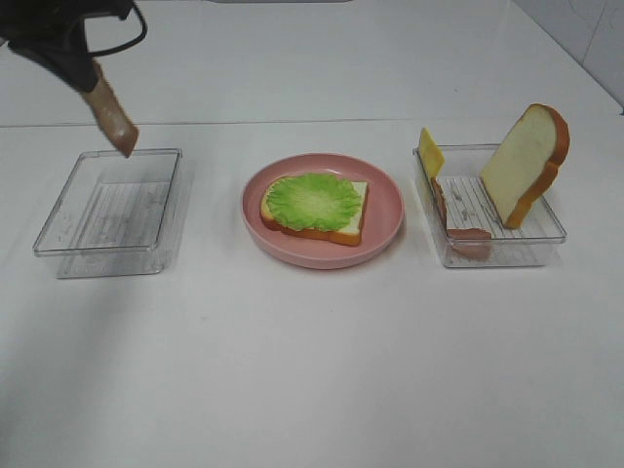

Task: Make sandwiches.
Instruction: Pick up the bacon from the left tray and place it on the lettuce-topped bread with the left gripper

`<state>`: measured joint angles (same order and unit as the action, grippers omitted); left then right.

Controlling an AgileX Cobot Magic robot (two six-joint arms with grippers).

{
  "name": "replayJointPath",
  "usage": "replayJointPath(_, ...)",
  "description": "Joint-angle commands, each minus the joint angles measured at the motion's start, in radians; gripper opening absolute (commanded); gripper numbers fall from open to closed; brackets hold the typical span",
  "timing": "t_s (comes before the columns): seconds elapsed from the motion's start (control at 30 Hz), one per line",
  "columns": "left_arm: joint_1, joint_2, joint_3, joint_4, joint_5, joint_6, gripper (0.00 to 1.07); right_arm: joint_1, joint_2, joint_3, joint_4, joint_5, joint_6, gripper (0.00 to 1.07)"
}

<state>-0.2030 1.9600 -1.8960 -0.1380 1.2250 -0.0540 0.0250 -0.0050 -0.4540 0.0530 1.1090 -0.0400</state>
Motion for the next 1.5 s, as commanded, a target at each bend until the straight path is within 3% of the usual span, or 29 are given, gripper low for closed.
replayJointPath(0.03,-0.045,0.001,-0.060,-0.059,0.050,0.000,0.00,-0.001,-0.021,0.002,0.001,-0.005,-0.005,0.94)
replayJointPath(0.27,-0.094,0.086,-0.150,-0.159,0.045,0.008,0.00,-0.001,-0.021,0.002,0.001,-0.005,-0.005,0.94)
replayJointPath(0.47,-0.173,0.250,-0.290,-0.269,0.057,0.054,0.00,-0.001,-0.021,0.002,0.001,-0.005,-0.005,0.94)
replayJointPath(0.63,-0.218,0.332,-0.357,-0.289,0.067,0.054,0.00,-0.001,-0.021,0.002,0.001,-0.005,-0.005,0.94)
replayJointPath(0.7,-0.251,0.405,-0.434,-0.320,0.068,0.048,0.00,-0.001,-0.021,0.002,0.001,-0.005,-0.005,0.94)
replayJointPath(0.8,-0.258,0.425,-0.455,-0.338,0.068,0.048,0.00,-0.001,-0.021,0.002,0.001,-0.005,-0.005,0.94)
replayJointPath(0.87,-0.266,0.492,-0.519,-0.405,0.075,0.046,0.00,-0.001,-0.021,0.002,0.001,-0.005,-0.005,0.94)
replayJointPath(1.13,-0.279,0.565,-0.555,-0.501,0.070,0.054,0.00,-0.001,-0.021,0.002,0.001,-0.005,-0.005,0.94)
replayJointPath(1.5,-0.272,0.589,-0.555,-0.488,0.074,0.054,0.00,-0.001,-0.021,0.002,0.001,-0.005,-0.005,0.94)
